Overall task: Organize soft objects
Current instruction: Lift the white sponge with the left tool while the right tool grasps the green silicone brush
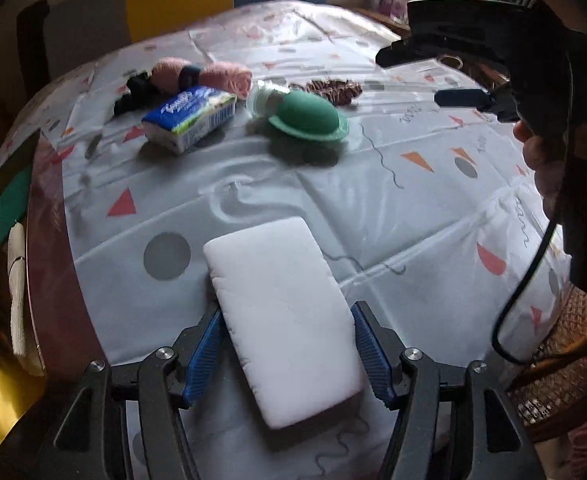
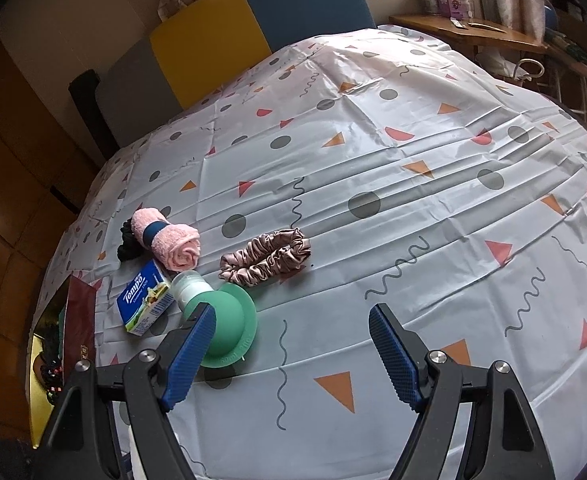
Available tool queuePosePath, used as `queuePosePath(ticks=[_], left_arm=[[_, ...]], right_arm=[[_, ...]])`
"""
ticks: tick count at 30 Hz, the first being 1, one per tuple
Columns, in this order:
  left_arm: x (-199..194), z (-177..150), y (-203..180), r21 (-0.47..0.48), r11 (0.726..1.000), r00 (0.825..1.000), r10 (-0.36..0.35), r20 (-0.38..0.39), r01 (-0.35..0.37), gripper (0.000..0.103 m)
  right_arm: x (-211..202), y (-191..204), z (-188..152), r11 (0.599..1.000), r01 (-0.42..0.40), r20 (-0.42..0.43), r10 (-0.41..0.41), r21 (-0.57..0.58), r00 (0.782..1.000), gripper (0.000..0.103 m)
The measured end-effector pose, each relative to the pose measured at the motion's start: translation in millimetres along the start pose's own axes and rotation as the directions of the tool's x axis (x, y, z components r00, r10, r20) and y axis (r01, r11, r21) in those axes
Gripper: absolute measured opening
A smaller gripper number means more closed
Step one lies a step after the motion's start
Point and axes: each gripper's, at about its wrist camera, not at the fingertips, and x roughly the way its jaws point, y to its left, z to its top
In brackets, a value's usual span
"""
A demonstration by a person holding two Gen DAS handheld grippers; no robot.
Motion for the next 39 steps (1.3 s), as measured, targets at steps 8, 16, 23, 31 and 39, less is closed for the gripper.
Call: queuePosePath(ticks=[8,16,23,31,39], left_arm=[[1.6,-6.7,-4.2,0.019,1.000,0.997,0.020,0.071,-0.022,0.065],[-2.0,-10.8,-6.2,0.013,1.000,0.993,0.024,0.113,-0.026,0.063],[-5.9,-14.4,-2.2,0.002,1.000,0.993,0.009,0.114,-0.009,0.062],[-6.4,-16.6,0.6,0.002,1.000,0.992,-0.003,0.126,0.002,0.061],[-6.3,-17.0,0.0,0.000,1.000,0.992,-0.003,0.128,0.003,0.062]], right_arm=[[6.1,5.7,-2.7,0.999,0.004,-0.015,-0.005,-0.035,1.000,0.080],[14.0,14.8,-7.3,0.996,-0.021,-0.052,0.016,-0.082,0.999,0.079],[27.0,41.0,-17.5,0.982,-0.089,-0.103,0.072,-0.168,0.992,0.079],[53.6,61.7,-15.4,0.974,-0.097,-0.151,0.066,-0.205,0.986,0.082],[88.0,81.8,-7.2,0.958,-0.041,-0.210,-0.021,-0.285,0.977,0.060]])
